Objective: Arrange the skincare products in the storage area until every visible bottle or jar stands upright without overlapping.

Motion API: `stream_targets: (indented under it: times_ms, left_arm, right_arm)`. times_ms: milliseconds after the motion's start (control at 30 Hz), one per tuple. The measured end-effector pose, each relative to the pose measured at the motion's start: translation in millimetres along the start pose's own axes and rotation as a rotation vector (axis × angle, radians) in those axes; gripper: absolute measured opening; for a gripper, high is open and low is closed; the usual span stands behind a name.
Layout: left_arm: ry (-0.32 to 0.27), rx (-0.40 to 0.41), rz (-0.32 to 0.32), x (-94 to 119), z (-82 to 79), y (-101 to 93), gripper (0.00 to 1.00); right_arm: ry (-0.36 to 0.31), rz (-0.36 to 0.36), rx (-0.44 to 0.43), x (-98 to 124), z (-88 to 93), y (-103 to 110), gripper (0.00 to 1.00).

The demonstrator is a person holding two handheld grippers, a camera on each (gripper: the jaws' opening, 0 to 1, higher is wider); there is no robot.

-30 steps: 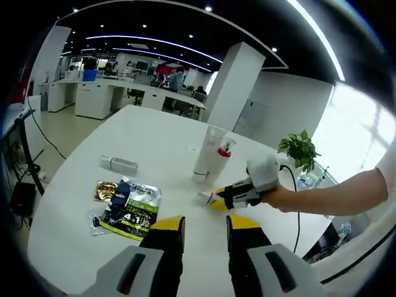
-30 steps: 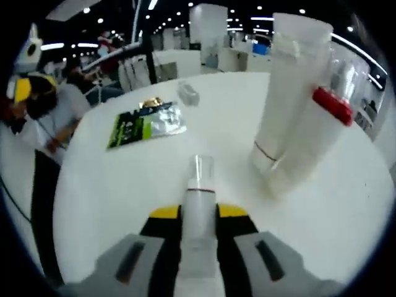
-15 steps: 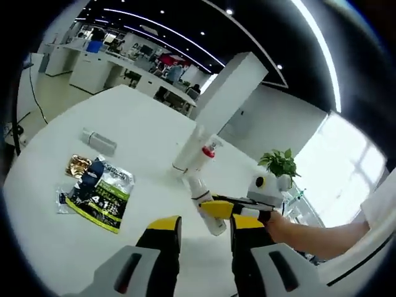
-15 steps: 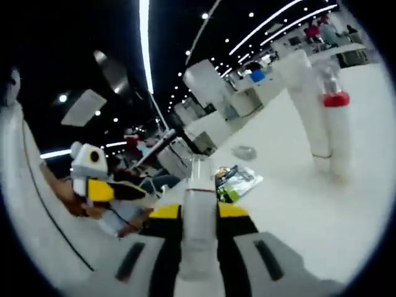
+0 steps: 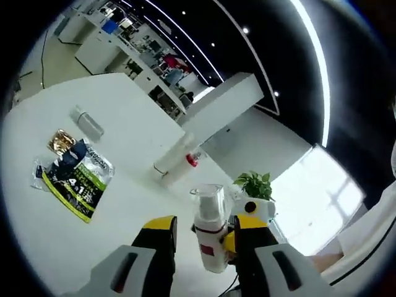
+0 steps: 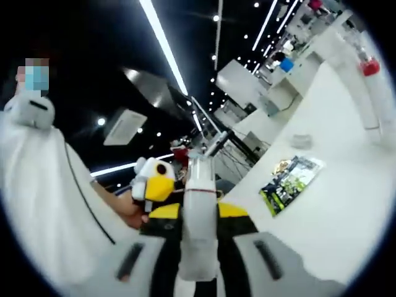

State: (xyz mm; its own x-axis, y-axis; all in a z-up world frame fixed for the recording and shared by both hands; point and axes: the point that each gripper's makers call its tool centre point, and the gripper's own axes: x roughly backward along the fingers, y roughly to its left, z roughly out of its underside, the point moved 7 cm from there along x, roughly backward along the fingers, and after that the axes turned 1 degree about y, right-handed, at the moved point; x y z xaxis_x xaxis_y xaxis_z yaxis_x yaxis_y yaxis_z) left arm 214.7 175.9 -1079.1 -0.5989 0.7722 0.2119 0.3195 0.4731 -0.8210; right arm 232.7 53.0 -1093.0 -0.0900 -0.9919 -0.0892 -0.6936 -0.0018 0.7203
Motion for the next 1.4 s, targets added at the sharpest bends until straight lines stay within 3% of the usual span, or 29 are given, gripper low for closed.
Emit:
stream_targets:
  times_ms: [67,133,200,300,400,467,533,633,733,833,967,1000,1033,1100,1200,1267,1333,1367,1400]
  left_arm:
    - [-0.019,0.006,0.018,1,-0.8,-0.7,0.37]
    - [-0.022,0.066,0.071,3,-1.0,-4.7,0.35]
    - [-0.001,0.121,0.140,5,1.0,-11.4,0.22]
    - [-0.002,0.097,0.096,4,-0.1,-8.9,0.21]
    - [0.015,0.086,0.008,5,1.1,-3.0,0.20]
    - [0.011,0.087,-0.043,5,0.6,2.8,0.19]
    - [0.018,0.079,-0.121,7,-1.0,11.6,0.19]
    - [-0.039,0.109,-0.230,11,-10.5,25.4,0.19]
    - [-0.068,0.099,-0.270,13,-19.1,26.7,0.19]
    - [-0.074,0.078,-0.290,8,-23.5,21.2,0.19]
    - [-0.069,0.060,-0.284,0,-20.7,11.7,0.19]
    - [-0.067,0.042,-0.296,0,-19.8,11.9,0.19]
    - [-0.066,0.038,-0.292,0,-19.1,11.2,0.19]
    - [-0.082,0.093,-0.229,1,-20.0,9.7,0.19]
    - [-0.080,0.092,-0.121,2,-22.9,3.9,0.20]
    - [-0.073,0.082,-0.040,0,-22.9,-4.0,0.22]
    - [-0.078,0.054,0.024,-1,-24.1,-11.2,0.25]
    - [-0.045,0.049,0.115,-2,-22.6,-21.6,0.26]
    - [-0.037,0.058,0.145,-4,-22.9,-25.2,0.26]
  right_arm:
    - [0.010,-0.025,-0.012,-3,1.1,5,0.19]
    - [0.028,-0.042,-0.025,-6,3.7,8,0.19]
    - [0.034,-0.031,-0.021,-8,5.0,8,0.19]
    - [0.035,-0.036,-0.032,-9,6.6,10,0.20]
    - [0.086,0.065,-0.006,-14,13.3,7,0.21]
    - [0.086,0.124,0.057,-16,12.3,4,0.22]
    - [0.129,0.226,0.132,-18,13.2,1,0.23]
    - [0.255,0.418,0.275,-24,14.9,-3,0.28]
    - [0.328,0.475,0.362,-36,16.7,3,0.31]
    - [0.330,0.529,0.413,-44,11.6,7,0.33]
    - [0.409,0.639,0.480,-45,8.9,3,0.20]
    - [0.405,0.635,0.506,-46,6.1,2,0.20]
    - [0.416,0.610,0.474,-41,5.2,2,0.19]
    - [0.359,0.565,0.429,-35,0.6,3,0.18]
    - [0.216,0.442,0.215,-24,-3.7,7,0.18]
    - [0.160,0.300,0.082,-18,-5.0,13,0.18]
    - [0.117,0.239,0.047,-13,-7.8,18,0.18]
    - [0.108,0.146,0.016,-10,-7.6,27,0.18]
    - [0.092,0.112,-0.010,-8,-9.0,30,0.18]
